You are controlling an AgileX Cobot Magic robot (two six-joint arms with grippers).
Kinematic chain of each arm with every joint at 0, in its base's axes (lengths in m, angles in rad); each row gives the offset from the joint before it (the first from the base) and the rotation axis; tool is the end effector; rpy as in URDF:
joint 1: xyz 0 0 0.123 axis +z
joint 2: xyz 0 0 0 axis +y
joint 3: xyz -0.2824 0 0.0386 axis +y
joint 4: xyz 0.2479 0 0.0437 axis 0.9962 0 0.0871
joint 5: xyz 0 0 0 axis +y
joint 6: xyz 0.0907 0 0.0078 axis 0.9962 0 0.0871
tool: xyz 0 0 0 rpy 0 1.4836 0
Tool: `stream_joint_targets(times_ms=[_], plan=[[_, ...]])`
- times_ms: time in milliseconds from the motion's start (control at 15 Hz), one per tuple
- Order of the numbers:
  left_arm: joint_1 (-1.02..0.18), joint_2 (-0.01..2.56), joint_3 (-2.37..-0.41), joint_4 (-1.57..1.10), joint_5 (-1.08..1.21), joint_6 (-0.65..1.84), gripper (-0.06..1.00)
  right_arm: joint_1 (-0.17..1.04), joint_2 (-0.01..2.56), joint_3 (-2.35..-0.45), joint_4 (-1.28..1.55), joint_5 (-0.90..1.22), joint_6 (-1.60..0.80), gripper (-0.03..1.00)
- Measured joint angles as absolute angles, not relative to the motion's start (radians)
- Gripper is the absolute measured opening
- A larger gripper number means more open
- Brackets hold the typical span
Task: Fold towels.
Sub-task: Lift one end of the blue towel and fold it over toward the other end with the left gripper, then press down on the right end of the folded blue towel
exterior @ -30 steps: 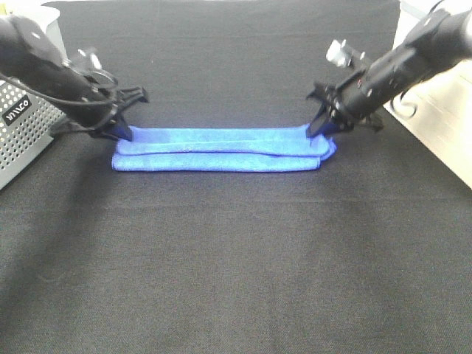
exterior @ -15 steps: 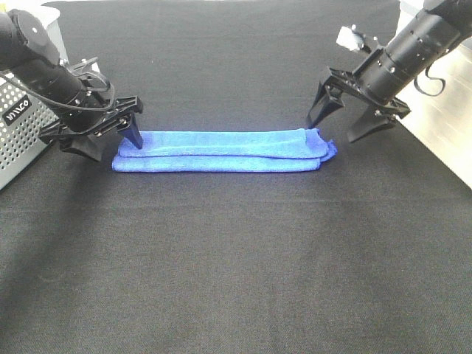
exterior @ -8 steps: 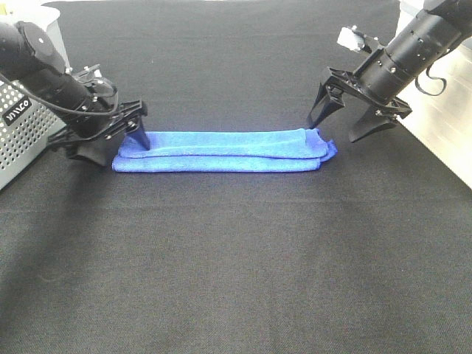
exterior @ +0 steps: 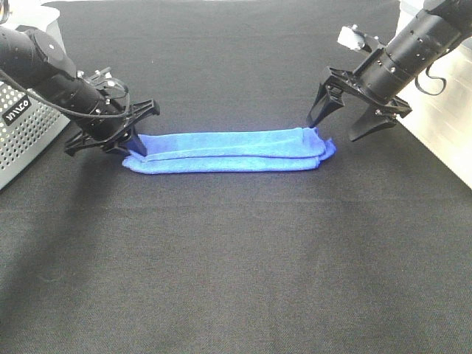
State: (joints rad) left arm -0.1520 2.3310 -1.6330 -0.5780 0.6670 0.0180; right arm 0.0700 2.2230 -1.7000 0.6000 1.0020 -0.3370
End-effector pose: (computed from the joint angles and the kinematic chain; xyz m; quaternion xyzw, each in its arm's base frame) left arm 0.4619 -0.1019 0.0955 -0.1146 0.9615 -0.2160 0.1257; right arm 0.4521 0.0752 0.1600 -0.0533 0.9623 0.2483 0.0974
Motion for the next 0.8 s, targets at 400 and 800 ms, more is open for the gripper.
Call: stream_joint_targets(times_ms=[400,800], plan=[[-0.152,2.2,-1.689,-0.264,0.804,-0.161,0.05,0.07,2.223,-1.7,0.6,0.995,-0.336,0.82],[-0.243,2.165,-1.928,-0.217,1.078,-0.253,0.05,0.07,2.223,-1.7,0.606,1.021,-0.331,0.82]])
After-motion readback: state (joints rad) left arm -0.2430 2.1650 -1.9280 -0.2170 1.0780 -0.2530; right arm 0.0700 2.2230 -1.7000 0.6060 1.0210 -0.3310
